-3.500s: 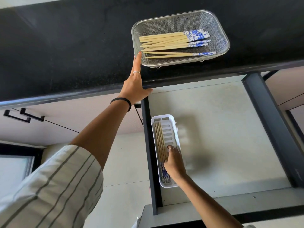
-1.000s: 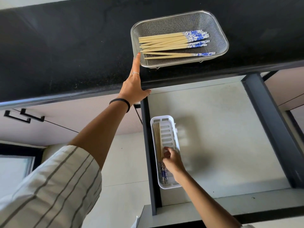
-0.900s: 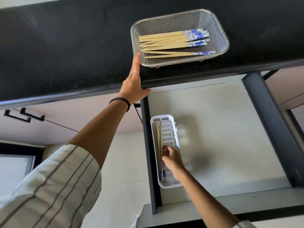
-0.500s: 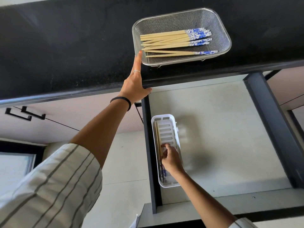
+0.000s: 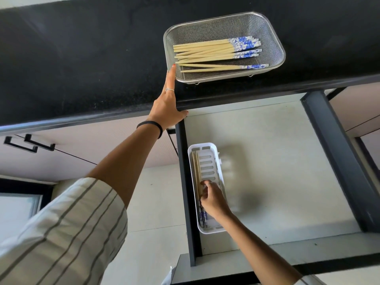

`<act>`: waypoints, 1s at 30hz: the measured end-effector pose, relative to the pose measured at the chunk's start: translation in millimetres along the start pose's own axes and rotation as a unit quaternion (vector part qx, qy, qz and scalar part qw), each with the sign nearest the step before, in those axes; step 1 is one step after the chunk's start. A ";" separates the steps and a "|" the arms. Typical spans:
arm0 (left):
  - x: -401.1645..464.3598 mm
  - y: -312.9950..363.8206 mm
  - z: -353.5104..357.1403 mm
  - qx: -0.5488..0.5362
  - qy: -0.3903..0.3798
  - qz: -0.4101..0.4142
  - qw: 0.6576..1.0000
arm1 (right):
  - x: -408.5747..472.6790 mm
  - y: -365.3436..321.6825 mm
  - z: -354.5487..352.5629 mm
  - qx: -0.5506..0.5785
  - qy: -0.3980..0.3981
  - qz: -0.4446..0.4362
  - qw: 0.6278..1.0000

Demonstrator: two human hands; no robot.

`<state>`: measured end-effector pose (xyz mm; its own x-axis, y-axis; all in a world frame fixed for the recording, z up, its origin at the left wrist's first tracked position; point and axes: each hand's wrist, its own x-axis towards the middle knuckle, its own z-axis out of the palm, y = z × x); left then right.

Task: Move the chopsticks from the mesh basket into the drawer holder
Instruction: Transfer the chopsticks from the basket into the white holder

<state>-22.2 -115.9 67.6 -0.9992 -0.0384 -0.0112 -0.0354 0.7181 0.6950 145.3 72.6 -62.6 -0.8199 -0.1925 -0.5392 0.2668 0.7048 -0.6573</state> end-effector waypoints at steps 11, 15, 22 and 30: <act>-3.0 0.7 0.8 -0.002 0.001 0.003 1.000 | 0.8 -30.2 -43.0 0.005 0.035 -0.103 0.994; -7.9 2.5 2.8 0.010 0.010 0.009 1.000 | 0.8 -68.7 -92.8 0.067 0.110 -0.195 0.972; -8.9 5.5 -0.9 0.009 0.018 0.020 1.000 | 27.0 -151.5 -191.7 0.046 0.244 -0.333 0.910; -8.2 4.5 0.3 0.010 0.024 0.014 1.000 | 106.9 -186.1 -256.3 -0.178 0.238 -0.240 0.924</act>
<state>-14.1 -112.1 70.6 -0.9978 -0.0514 0.0430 -0.0085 0.7338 0.6793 -121.9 95.9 137.0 -0.9530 -0.2795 0.1173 -0.2999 0.8127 -0.4996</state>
